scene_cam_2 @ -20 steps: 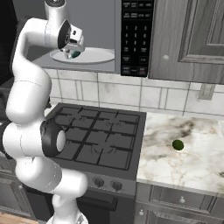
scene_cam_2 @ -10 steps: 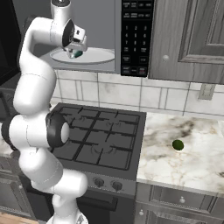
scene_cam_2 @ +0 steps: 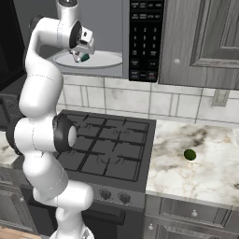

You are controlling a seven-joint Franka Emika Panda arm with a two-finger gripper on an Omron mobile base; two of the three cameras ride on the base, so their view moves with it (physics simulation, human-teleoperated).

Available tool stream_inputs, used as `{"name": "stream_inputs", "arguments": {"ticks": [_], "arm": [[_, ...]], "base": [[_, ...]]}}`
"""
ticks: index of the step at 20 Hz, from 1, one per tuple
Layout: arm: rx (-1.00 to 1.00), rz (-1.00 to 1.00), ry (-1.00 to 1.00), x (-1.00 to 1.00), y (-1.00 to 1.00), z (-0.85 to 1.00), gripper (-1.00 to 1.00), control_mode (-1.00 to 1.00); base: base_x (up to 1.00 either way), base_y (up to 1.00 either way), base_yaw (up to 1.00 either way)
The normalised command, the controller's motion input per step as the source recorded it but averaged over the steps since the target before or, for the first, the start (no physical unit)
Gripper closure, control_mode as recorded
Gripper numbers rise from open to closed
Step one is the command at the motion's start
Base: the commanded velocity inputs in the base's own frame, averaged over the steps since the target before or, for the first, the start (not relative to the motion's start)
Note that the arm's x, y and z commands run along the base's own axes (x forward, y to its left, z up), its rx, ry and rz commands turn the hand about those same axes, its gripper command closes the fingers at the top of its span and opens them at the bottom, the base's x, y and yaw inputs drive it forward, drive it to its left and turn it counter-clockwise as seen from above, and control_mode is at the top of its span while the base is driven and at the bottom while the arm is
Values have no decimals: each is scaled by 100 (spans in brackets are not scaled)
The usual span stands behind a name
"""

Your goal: Pick the mug from the counter and place it inside the microwave. Then close the microwave.

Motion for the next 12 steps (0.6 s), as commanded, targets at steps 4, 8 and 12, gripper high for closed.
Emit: {"name": "stream_inputs", "arguments": {"ticks": [4, 8, 12], "arm": [[0, 0, 0, 16, 1, -6, 100, -100], [0, 0, 0, 0, 0, 0, 100, -100], [0, 0, 0, 0, 0, 0, -100, -100]], "base": [[0, 0, 0], [0, 0, 0], [0, 0, 0]]}}
